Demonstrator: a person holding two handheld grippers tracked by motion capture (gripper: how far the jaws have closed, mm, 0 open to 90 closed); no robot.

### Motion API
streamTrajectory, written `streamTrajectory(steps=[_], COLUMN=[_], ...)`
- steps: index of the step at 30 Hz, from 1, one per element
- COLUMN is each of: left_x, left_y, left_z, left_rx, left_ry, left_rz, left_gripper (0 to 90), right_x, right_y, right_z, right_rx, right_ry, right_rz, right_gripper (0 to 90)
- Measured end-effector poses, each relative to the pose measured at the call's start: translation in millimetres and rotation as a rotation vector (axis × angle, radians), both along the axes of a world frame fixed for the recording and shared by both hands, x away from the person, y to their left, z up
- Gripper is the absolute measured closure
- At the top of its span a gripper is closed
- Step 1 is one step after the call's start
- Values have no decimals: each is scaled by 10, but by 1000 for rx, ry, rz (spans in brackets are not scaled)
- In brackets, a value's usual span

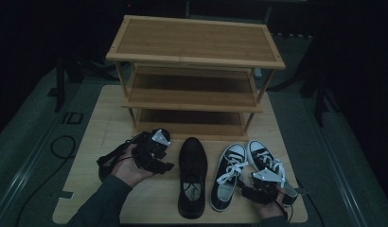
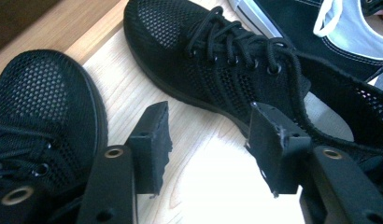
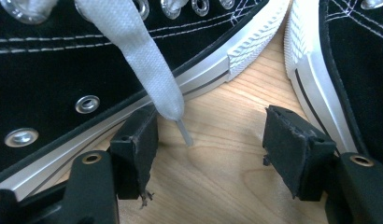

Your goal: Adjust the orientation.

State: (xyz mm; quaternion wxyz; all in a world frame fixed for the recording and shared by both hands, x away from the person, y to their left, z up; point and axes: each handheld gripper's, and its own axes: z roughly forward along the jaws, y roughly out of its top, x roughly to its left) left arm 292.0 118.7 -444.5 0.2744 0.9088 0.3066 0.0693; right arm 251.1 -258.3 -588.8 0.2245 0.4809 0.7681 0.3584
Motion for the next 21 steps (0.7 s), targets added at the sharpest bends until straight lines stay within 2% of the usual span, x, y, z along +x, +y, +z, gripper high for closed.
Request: streamTrajectory(steps=[5,11,21], left_x=[-16,-39,-76], left_y=[-59,-137,-271], left_z=[-23,-33,-48], left_rx=[3,-14,-7], left_ry=[0,3,10], left_rz=[-22,-32,-59], left_gripper=[455,438,439], right_x=[0,0,0], right_y=[0,0,0], right_z=[0,0,0], right_rx=[0,0,0], right_ry=[0,0,0], right_rz=[0,0,0], right_gripper=[353,353,353])
